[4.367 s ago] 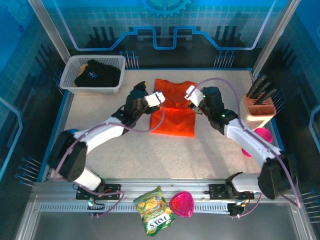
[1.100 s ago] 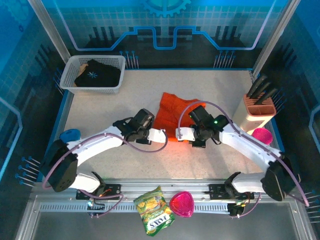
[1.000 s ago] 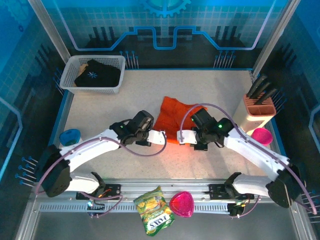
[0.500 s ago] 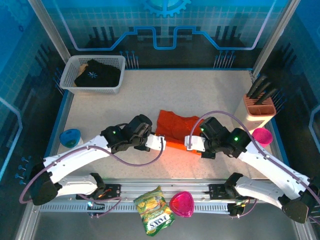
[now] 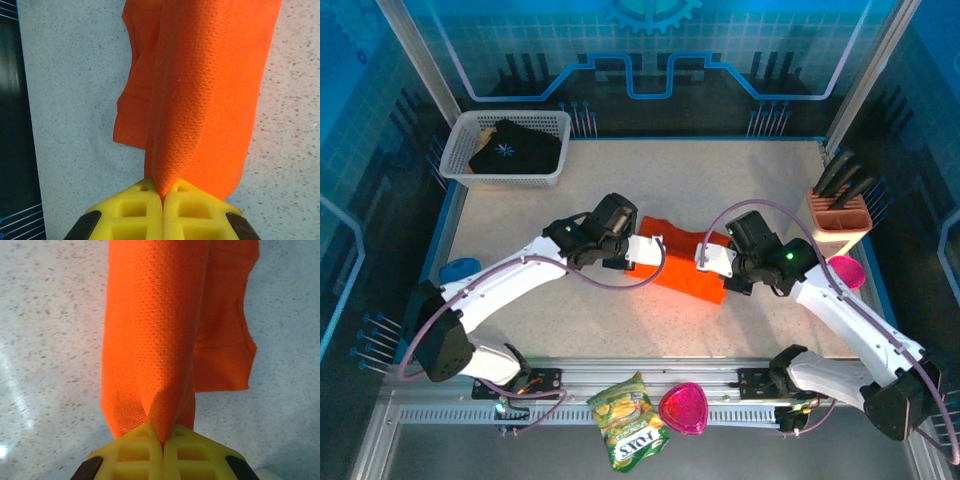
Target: Fold and stack the t-shirts
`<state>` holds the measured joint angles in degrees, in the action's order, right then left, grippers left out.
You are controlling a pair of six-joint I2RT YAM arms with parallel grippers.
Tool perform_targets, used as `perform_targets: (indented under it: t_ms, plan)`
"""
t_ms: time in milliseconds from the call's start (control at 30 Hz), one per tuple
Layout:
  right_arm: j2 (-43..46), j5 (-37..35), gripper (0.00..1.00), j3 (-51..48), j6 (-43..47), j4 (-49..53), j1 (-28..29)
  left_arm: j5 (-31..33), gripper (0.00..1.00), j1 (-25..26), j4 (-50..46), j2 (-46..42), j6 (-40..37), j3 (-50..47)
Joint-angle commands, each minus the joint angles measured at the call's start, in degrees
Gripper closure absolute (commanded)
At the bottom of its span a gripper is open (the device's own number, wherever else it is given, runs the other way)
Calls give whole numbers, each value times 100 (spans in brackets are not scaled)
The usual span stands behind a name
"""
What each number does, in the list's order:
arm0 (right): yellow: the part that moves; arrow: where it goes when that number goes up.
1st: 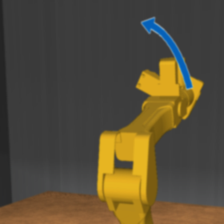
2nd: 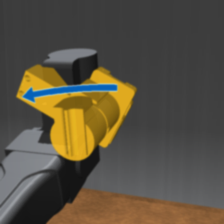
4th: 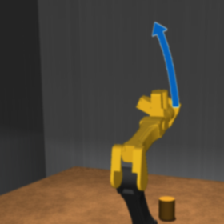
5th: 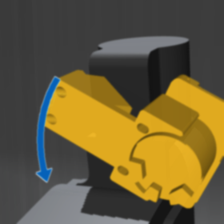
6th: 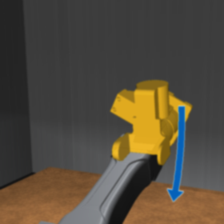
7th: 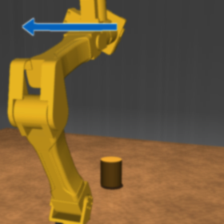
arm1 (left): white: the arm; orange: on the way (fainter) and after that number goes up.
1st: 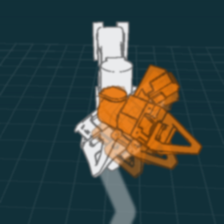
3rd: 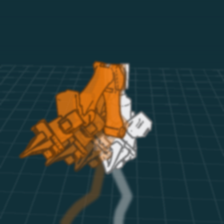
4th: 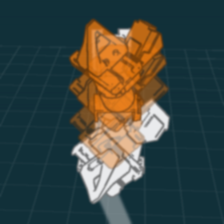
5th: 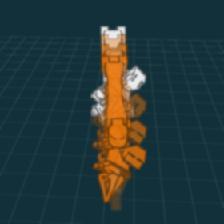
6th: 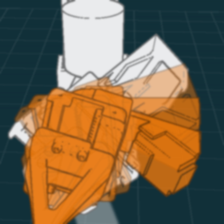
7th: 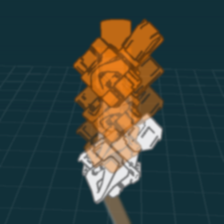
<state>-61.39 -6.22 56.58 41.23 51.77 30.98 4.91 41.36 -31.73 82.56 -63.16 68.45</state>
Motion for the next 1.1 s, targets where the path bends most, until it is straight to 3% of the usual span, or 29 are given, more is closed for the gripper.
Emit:
perform_targets:
  t_ms: [0, 567, 1067]
  plan:
    - [-219, -49, 100, 253, 198, -146, -256, -241, 100, -229, -143, 249, -211, 363]
    - [-1455, -450, 100, 446, 276, -1527, -985, -818, 100, -849, -111, 2199, -451, 2129]
    - [-2885, -931, 100, 336, 88, -3283, -1494, -922, 100, -1148, 1272, 4166, -56, 3426]
